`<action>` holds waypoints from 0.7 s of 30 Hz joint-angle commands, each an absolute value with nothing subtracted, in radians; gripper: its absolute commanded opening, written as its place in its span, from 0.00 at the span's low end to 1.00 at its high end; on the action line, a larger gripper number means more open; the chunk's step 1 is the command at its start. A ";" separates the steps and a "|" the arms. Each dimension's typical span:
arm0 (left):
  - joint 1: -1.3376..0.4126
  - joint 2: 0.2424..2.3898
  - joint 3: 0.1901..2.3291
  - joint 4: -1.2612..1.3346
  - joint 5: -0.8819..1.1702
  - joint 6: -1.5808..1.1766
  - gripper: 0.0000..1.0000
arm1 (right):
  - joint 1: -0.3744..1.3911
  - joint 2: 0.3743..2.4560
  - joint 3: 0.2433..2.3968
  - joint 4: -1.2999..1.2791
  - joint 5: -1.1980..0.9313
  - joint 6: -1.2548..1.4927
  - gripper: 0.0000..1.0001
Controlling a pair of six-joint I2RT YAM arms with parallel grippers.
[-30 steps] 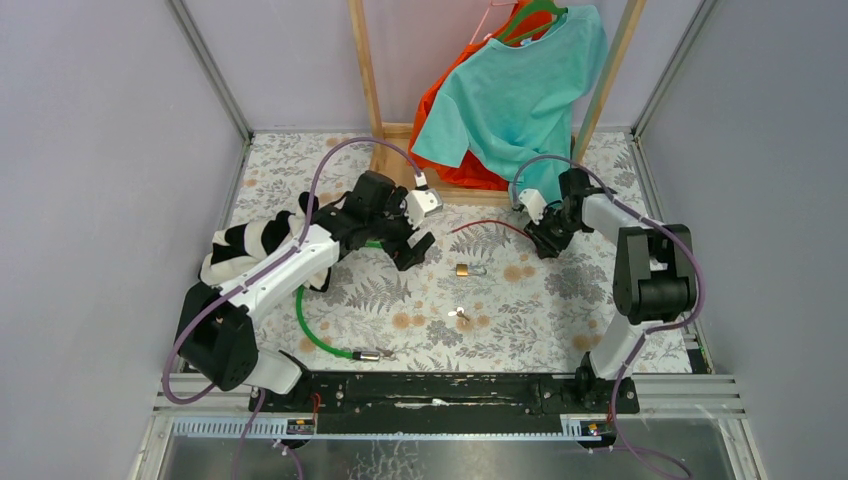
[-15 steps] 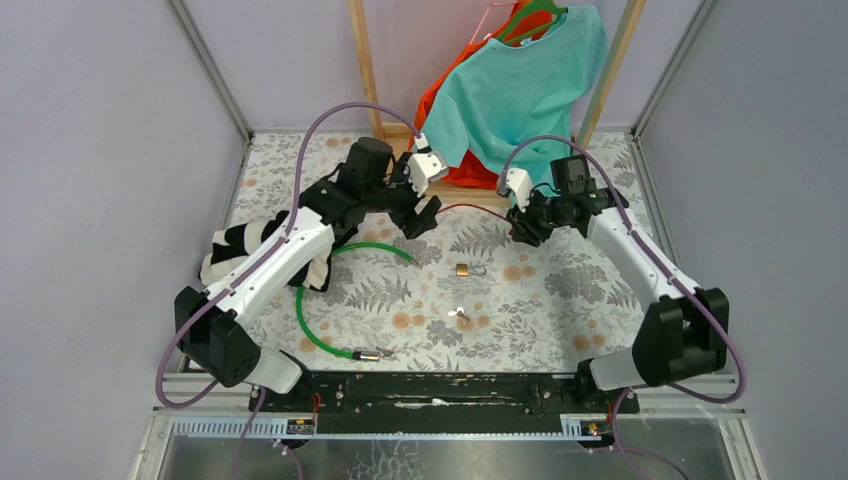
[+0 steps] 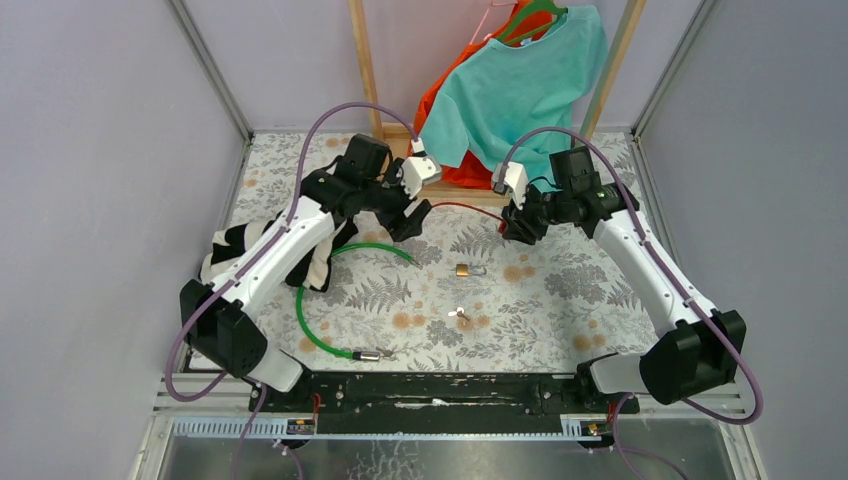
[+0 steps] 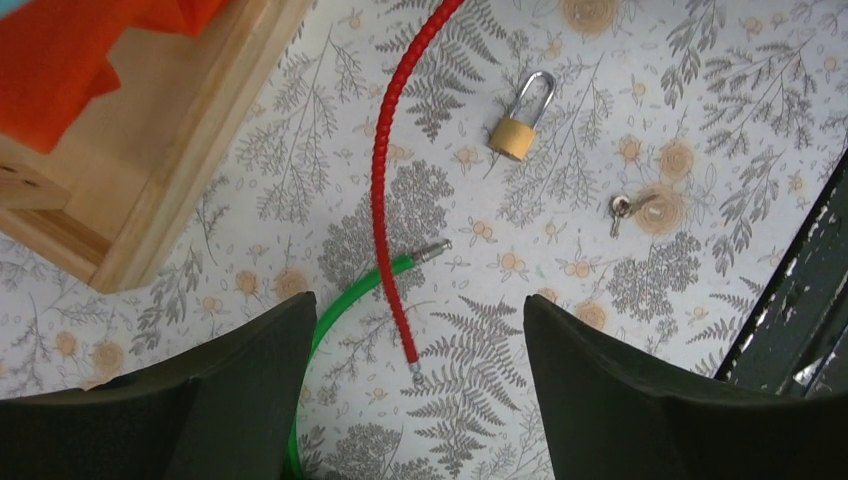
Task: Lock with the key
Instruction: Pick up the lock from the center of the board.
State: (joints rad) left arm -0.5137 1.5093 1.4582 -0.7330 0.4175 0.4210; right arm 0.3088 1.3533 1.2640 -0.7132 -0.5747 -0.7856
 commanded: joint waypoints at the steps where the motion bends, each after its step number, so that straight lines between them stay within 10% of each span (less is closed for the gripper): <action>1: -0.478 1.494 1.478 -0.836 0.436 0.483 0.82 | 0.320 1.316 1.322 -0.772 -0.636 -0.813 0.00; 21: -0.448 1.662 1.546 -0.899 0.587 0.436 0.40 | 0.337 1.316 1.320 -0.798 -0.659 -0.825 0.00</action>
